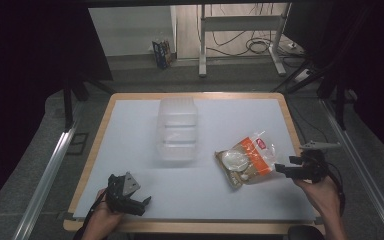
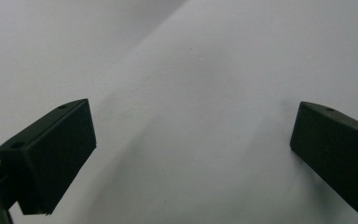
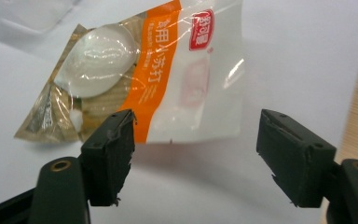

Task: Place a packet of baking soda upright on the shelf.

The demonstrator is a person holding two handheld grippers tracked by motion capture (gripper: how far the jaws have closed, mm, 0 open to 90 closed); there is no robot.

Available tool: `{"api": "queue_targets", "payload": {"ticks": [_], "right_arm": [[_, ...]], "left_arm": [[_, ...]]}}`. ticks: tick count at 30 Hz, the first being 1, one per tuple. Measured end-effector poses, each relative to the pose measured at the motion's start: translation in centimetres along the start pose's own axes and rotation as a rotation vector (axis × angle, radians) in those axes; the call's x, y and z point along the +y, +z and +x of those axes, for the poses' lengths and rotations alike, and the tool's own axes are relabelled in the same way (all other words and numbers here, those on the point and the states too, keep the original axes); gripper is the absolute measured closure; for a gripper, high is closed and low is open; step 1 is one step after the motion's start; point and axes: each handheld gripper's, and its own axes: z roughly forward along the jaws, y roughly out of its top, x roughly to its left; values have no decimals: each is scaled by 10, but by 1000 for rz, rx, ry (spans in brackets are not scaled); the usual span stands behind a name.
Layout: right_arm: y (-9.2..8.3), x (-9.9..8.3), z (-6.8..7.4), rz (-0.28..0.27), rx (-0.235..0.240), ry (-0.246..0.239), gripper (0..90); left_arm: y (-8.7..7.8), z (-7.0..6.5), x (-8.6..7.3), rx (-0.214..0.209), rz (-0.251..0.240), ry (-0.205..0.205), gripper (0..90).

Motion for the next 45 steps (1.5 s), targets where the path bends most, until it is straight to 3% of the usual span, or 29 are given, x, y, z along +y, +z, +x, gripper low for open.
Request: {"api": "queue_targets", "payload": {"ticks": [7,9,14,17,23,24,26,30,32,35,39,40,44,45], "right_arm": [[29,11,-10,32,39,33,269],[37,14,-12,41,71,44,296],[52,24,-7,54,99,27,358],[59,29,-5,51,161,44,400],[79,38,7,103,187,0,492],[81,41,11,118,167,-20,538],[82,43,15,123,138,-53,631],[78,45,17,110,91,-65,871],[73,46,17,84,118,-46,882],[65,50,22,58,131,-63,883],[56,58,34,28,144,-115,884],[51,66,44,15,157,-143,884],[46,75,56,13,167,-178,885],[42,82,67,9,178,-211,885]], "left_arm": [[0,0,0,0,-2,2,1],[0,1,0,-1,-1,3,1],[0,0,0,-1,-4,-1,1],[0,0,0,-2,-2,0,1],[0,1,0,-2,0,2,1],[0,0,0,-2,-4,-1,1],[0,0,0,-3,-6,-3,1],[-1,1,0,-4,-5,-3,1],[-1,1,0,-4,-5,-3,1],[0,0,0,-5,-6,-5,1],[0,0,0,-4,-6,-4,1],[-1,1,0,-4,-5,-2,1],[-1,1,0,-3,-7,-2,1],[-1,1,0,-5,-7,-3,1]]}}
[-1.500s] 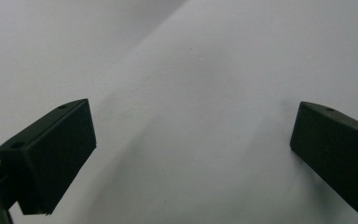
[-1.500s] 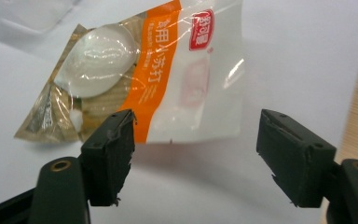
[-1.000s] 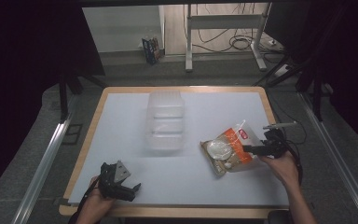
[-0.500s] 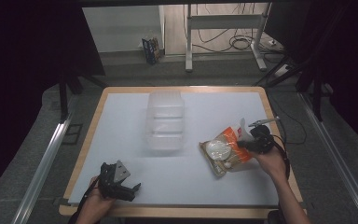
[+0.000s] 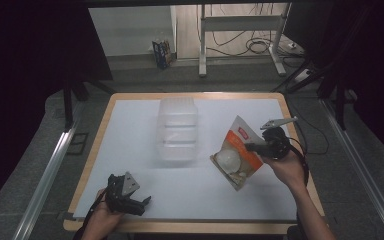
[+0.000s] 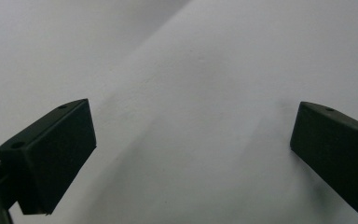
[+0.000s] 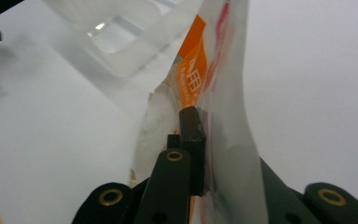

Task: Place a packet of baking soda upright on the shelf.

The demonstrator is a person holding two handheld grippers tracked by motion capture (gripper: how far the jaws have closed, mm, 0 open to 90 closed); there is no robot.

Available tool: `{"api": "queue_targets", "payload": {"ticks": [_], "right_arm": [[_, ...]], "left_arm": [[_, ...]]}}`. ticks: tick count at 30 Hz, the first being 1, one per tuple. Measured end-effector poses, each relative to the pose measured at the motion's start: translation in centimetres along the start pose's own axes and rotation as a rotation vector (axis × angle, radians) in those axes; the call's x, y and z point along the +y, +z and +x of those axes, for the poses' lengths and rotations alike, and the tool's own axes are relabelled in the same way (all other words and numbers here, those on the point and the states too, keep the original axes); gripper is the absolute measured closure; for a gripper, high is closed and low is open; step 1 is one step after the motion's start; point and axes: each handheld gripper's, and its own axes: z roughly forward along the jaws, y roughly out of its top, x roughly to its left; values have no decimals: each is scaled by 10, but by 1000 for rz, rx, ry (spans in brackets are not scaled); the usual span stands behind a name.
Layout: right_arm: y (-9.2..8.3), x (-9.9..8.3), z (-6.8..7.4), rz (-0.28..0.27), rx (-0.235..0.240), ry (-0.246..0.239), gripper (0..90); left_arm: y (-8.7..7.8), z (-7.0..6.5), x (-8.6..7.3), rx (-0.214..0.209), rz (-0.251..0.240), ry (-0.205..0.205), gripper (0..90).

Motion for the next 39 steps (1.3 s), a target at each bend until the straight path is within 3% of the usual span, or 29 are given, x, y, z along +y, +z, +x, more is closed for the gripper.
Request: {"api": "queue_targets", "payload": {"ticks": [7,13,22,29,39], "right_arm": [[-1,18,23,23,-2,-77,886],[-4,31,31,22,-19,-117,886],[-11,50,29,-1,-56,-132,886],[-14,70,30,-22,-48,-147,887],[-6,104,34,-52,-41,-162,887]], "left_arm": [[0,0,0,-1,-3,-2,0],[-1,1,0,-12,-14,-13,0],[-1,2,0,-22,-20,-25,0],[-2,2,0,-25,-24,-32,0],[-3,4,0,-67,-50,-69,0]]}}
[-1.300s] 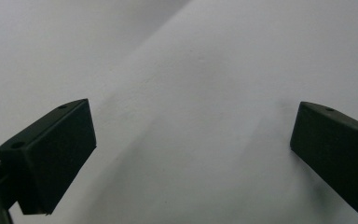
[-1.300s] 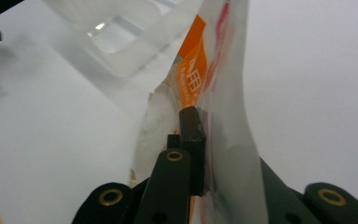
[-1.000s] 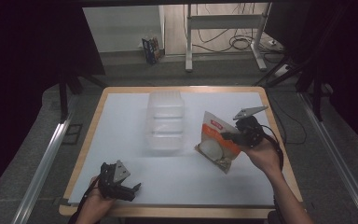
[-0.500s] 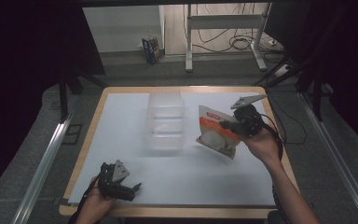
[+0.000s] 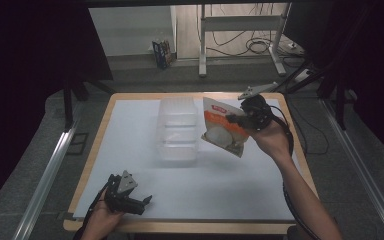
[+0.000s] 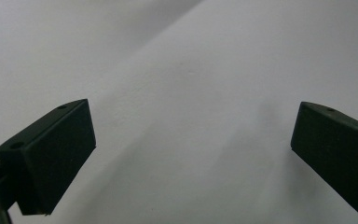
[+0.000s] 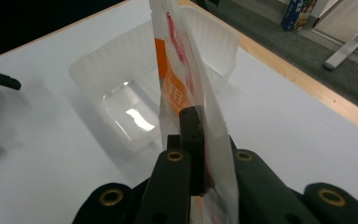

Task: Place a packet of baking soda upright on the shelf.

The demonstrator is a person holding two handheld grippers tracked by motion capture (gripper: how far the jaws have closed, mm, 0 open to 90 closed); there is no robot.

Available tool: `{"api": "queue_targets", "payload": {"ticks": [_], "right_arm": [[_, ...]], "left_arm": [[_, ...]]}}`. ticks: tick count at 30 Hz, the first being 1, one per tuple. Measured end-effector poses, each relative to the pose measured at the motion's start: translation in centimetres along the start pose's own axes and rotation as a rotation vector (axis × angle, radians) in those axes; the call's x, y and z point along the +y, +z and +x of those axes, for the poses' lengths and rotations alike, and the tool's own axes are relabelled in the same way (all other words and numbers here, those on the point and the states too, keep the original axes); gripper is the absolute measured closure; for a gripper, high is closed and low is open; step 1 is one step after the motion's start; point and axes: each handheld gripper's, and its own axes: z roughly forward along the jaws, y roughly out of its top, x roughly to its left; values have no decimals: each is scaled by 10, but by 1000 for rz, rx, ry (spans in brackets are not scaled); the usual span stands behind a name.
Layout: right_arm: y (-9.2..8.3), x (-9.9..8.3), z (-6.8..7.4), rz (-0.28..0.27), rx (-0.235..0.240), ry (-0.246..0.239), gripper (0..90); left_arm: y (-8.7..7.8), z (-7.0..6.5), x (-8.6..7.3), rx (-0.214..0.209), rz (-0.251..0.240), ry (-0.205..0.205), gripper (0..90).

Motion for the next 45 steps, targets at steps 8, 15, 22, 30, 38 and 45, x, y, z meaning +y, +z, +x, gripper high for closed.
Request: {"api": "queue_targets", "payload": {"ticks": [8,15,22,30,38,45], "right_arm": [[15,29,-2,-14,-4,-8,887],[35,51,-3,-12,-19,-10,886],[55,68,-4,-16,-9,-9,886],[78,83,0,-21,-2,-11,886],[100,96,7,-25,5,-26,886],[119,104,14,-22,16,-37,886]], "left_arm": [[0,0,0,-1,-2,-3,0],[0,1,0,-10,-11,-17,0],[-1,1,0,-13,-9,-15,0],[-1,0,0,-13,-13,-13,0],[-1,0,0,-11,-8,-6,0],[-1,0,0,-13,-8,-6,0]]}}
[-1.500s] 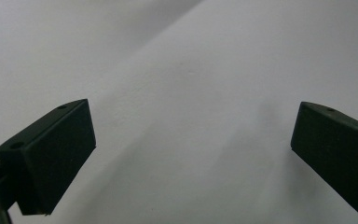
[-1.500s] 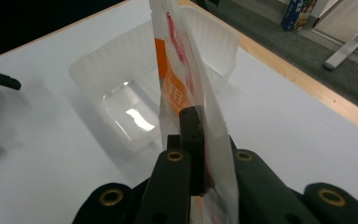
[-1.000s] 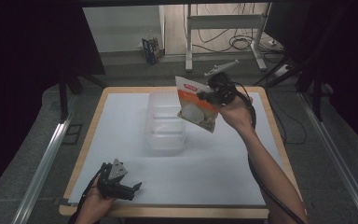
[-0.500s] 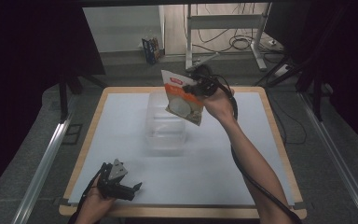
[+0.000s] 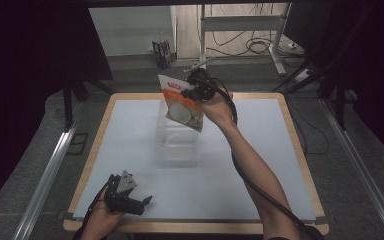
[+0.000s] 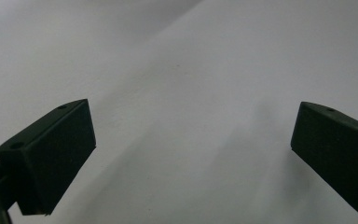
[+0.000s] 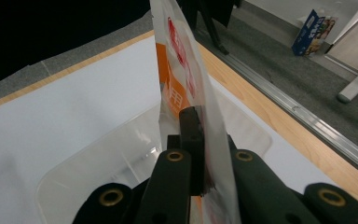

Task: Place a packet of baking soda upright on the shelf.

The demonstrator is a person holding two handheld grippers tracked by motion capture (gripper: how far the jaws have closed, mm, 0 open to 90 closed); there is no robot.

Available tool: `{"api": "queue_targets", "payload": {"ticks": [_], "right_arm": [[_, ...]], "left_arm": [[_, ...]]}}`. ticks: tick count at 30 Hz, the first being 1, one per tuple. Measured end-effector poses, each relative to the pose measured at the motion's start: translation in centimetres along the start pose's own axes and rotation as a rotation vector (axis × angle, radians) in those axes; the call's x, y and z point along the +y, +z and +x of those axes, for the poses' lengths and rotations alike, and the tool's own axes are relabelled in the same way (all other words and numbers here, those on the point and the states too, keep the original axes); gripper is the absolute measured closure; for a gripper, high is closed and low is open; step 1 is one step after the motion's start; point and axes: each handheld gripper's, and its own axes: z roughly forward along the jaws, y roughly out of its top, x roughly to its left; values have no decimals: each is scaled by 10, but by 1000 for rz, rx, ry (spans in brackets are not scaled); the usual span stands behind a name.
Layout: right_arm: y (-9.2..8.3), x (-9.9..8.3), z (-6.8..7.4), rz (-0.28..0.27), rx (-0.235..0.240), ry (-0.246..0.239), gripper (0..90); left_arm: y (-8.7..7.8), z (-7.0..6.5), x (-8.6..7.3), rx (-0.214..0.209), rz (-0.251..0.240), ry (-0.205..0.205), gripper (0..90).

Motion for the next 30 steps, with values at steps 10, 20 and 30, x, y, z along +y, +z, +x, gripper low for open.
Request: {"api": "queue_targets", "payload": {"ticks": [10,20,30], "right_arm": [[32,0,11,29,23,-19,886],[57,-18,9,60,44,17,885],[62,-40,-4,50,31,43,884]], "left_arm": [[0,-1,0,0,5,5,0],[0,-1,0,2,7,11,0],[1,-2,0,4,13,15,0]]}}
